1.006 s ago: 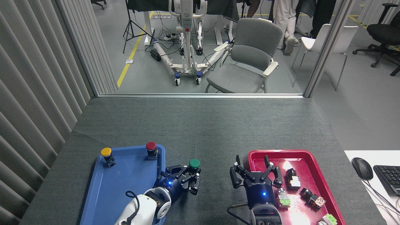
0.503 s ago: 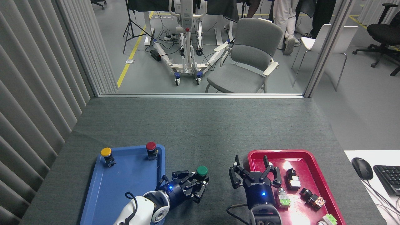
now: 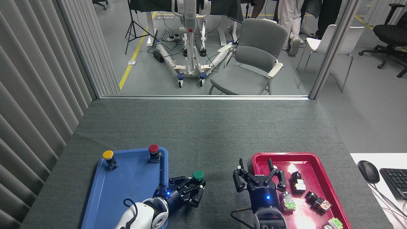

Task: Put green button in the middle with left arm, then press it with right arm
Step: 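Set the green button down on the table between the trays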

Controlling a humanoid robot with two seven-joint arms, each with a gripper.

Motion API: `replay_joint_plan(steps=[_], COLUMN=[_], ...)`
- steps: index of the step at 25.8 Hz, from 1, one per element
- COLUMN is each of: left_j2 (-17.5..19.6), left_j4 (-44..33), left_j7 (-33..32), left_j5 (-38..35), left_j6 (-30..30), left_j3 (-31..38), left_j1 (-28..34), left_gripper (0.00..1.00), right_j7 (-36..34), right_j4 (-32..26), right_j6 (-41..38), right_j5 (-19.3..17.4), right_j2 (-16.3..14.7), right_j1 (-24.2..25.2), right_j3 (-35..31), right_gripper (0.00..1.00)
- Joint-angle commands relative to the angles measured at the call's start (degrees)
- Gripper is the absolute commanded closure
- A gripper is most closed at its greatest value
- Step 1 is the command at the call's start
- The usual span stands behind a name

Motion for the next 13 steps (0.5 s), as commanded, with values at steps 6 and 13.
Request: replay_joint_plan(steps=[6,13], left_j2=[-0.65,0.14], left_j4=[-0.36,-2.38], left_j7=[-0.44,-0.53], left_j5=[1.33,1.51], left_j6=[-0.24,-2.17], left_j3=[0.23,0.23], left_j1=[-0.04,0.23], left_gripper=[0.01,0.01], right_j7=[-0.01,-0.1], right_j4=[0.03,0.03], right_j6=[0.03,0.03], right_j5=[-0.03,-0.03], right_j2=[0.02,0.02], right_j1=[0.0,0.0], right_j3=[0.0,0.0], right_gripper=[0.0,0.0])
